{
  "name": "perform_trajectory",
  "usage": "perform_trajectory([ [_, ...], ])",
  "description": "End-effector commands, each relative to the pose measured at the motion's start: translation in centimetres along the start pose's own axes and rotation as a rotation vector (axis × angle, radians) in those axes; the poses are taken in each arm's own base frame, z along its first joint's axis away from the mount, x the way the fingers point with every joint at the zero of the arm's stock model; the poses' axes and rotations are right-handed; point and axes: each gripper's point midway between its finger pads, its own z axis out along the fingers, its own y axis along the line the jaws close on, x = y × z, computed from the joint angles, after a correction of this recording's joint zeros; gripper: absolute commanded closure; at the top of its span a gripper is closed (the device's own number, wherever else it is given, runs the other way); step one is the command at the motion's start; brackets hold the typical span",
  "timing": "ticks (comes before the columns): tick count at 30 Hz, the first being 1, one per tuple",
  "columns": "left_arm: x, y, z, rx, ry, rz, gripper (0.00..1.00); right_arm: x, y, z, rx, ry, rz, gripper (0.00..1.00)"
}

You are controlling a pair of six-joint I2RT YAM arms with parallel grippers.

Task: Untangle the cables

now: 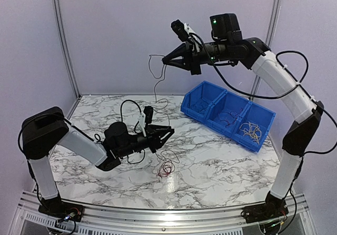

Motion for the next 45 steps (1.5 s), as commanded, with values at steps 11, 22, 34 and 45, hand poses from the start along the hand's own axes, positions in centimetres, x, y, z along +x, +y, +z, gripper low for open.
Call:
perform_trajectory([
  [11,-8.5,1.6,-2.7,-0.216,-0.241,-0.065,1.00,11.3,-7.3,-1.0,0.355,0.151,0.210,0.37],
  [22,-11.8,4.3,-5.7,-0.416,-0.397,-0.153,1.00,21.8,3.5,6.7,-0.014,0.255,0.285,0.33],
  [34,-15.7,3.6,-8.6,-0.440,-0.517,-0.243,1.00,25.4,4.8,13.0,-0.106,0.249,0.298,0.25],
  [45,-18.2,2.6,-10.3,-0.435,-0.568,-0.249,1.00,23.7,7.9,17.4,-0.313,0.047,0.363,0.18],
])
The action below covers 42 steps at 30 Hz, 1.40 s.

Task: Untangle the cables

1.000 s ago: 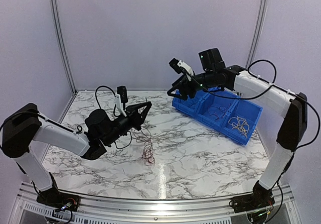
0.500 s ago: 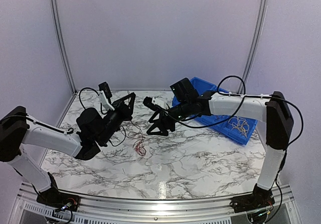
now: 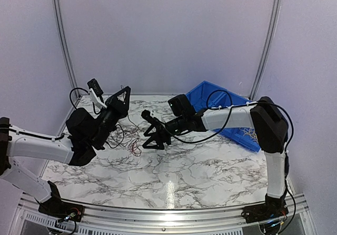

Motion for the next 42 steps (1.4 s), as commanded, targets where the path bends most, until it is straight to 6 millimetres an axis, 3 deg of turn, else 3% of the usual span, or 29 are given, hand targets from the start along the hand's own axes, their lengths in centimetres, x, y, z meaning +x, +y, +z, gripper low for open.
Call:
perform_trajectory([
  [1,-1.0,-0.1,-0.5,-0.013,-0.016,-0.002,1.00,-4.3,2.1,1.3,-0.153,-0.144,-0.018,0.18],
  [4,-1.4,-0.5,-0.5,-0.005,-0.020,-0.007,1.00,-4.4,2.4,2.6,-0.203,-0.154,0.029,0.18],
  [7,-1.8,-0.9,-0.4,0.004,-0.022,-0.009,1.00,-4.0,1.8,4.0,-0.224,-0.146,0.096,0.33],
  [9,-2.1,-1.4,-0.4,0.015,-0.025,-0.013,1.00,-3.4,1.2,4.8,-0.224,-0.136,0.149,0.52],
  [12,-3.1,-2.5,-0.3,0.040,-0.036,-0.022,1.00,-2.0,0.4,5.4,-0.203,-0.116,0.196,0.95],
  [13,-3.7,-3.0,-0.3,0.052,-0.044,-0.026,1.00,-1.3,0.1,5.6,-0.182,-0.105,0.212,1.00],
  [19,-9.1,-8.4,0.0,0.161,-0.106,0.040,1.00,2.9,-1.2,5.8,-0.099,-0.034,0.299,1.00],
  [24,-12.3,-11.0,-0.4,0.208,-0.144,0.088,1.00,4.3,-2.8,4.5,-0.013,-0.002,0.321,1.00],
  [26,-13.3,-11.5,-0.7,0.209,-0.162,0.112,1.00,4.5,-3.5,3.7,0.009,-0.002,0.326,1.00],
  [27,-13.9,-11.6,-0.9,0.209,-0.174,0.119,1.00,4.8,-3.9,3.5,0.028,0.007,0.328,0.95],
  [29,-15.0,-12.1,-1.4,0.218,-0.197,0.137,1.00,5.8,-4.7,3.2,0.059,0.035,0.332,0.76],
  [30,-15.5,-12.4,-1.6,0.222,-0.208,0.149,1.00,6.3,-4.8,3.2,0.061,0.049,0.341,0.74],
  [35,-18.5,-14.0,-2.2,0.225,-0.240,0.204,1.00,8.1,-5.5,3.0,0.087,0.094,0.339,0.73],
  [42,-18.6,-13.2,-2.4,0.182,-0.226,0.208,1.00,6.6,-6.0,1.2,0.118,0.073,0.304,0.82],
])
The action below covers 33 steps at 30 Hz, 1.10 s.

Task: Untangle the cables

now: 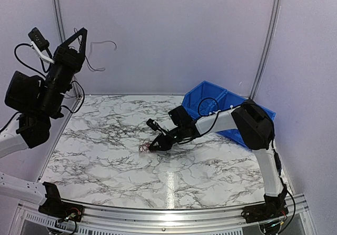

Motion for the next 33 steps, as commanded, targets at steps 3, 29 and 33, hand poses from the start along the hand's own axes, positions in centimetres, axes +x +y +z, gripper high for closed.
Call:
perform_trajectory([
  [3,0.6,0.8,-0.6,-0.038,0.030,0.041,1.00,-1.7,-0.3,-2.5,0.055,-0.020,-0.060,0.81],
  [29,16.3,9.7,-4.2,-0.362,0.259,-0.174,1.00,-18.5,17.0,-17.6,-0.004,-0.243,-0.510,0.32],
  [33,17.2,10.5,-4.1,-0.406,0.235,-0.216,1.00,-18.3,17.4,-15.4,-0.027,-0.224,-0.507,0.29],
])
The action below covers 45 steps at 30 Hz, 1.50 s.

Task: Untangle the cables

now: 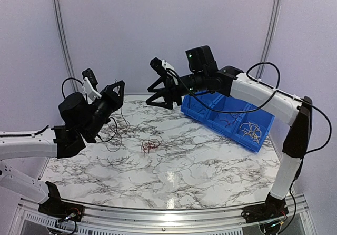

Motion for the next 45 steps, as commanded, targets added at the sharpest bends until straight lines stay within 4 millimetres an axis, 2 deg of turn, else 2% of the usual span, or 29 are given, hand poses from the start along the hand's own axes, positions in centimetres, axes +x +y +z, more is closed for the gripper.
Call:
perform_trajectory([
  [1,-0.9,0.4,0.4,-0.029,-0.081,-0.136,1.00,0.6,1.6,2.6,-0.067,0.025,0.048,0.28],
  [10,-0.4,-0.4,1.7,-0.008,-0.096,-0.159,1.00,0.8,3.8,6.0,-0.188,0.016,0.103,0.27],
  [14,-0.5,-0.4,1.6,-0.007,-0.097,-0.160,1.00,0.3,3.8,6.2,-0.199,0.001,0.108,0.29],
  [18,-0.3,-0.9,1.7,0.017,-0.082,-0.138,1.00,0.8,3.7,6.7,-0.211,0.010,0.118,0.29],
  [26,0.7,-4.1,1.9,0.174,-0.008,-0.105,1.00,0.2,5.3,6.6,-0.329,-0.020,0.118,0.35],
  [30,0.9,-4.8,2.1,0.206,0.002,-0.095,1.00,-0.1,5.8,6.4,-0.362,-0.029,0.124,0.46],
  [31,0.8,-4.8,2.1,0.204,-0.001,-0.096,1.00,-0.2,5.8,6.3,-0.362,-0.029,0.123,0.52],
  [35,0.4,-4.6,1.9,0.202,-0.020,-0.114,0.99,-0.3,5.5,5.8,-0.336,-0.026,0.123,0.89],
  [36,0.4,-4.5,1.8,0.201,-0.021,-0.108,0.86,-0.3,5.2,5.5,-0.324,-0.026,0.125,0.96],
  [37,0.4,-4.6,1.7,0.206,-0.019,-0.100,0.74,-0.3,4.6,5.0,-0.298,-0.026,0.123,0.99],
  [39,0.6,-4.6,1.3,0.219,-0.009,-0.076,0.58,-0.8,3.1,3.4,-0.237,-0.031,0.111,1.00],
  [41,1.0,-4.8,0.8,0.246,0.015,-0.042,0.47,-1.6,0.8,1.3,-0.156,-0.042,0.093,1.00],
  [45,2.8,-5.4,-0.6,0.330,0.119,-0.019,0.39,-3.8,-3.7,-3.8,0.006,-0.076,0.042,1.00],
])
